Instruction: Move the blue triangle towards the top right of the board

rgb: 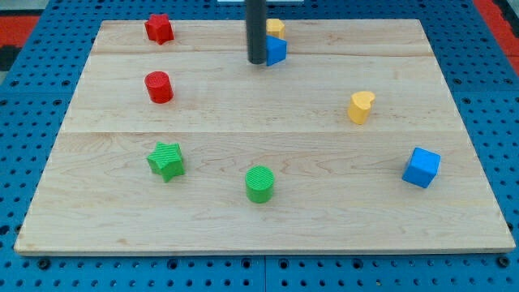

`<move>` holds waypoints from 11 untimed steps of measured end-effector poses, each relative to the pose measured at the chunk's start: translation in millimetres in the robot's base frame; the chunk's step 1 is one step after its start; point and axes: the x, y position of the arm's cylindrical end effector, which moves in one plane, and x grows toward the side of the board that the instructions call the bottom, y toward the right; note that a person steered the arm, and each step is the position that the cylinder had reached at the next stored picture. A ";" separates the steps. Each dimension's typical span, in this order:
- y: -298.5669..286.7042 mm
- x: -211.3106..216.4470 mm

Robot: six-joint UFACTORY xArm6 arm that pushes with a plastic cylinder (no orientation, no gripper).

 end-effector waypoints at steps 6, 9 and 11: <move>98.1 -30.9; 161.7 -54.6; 142.3 -54.2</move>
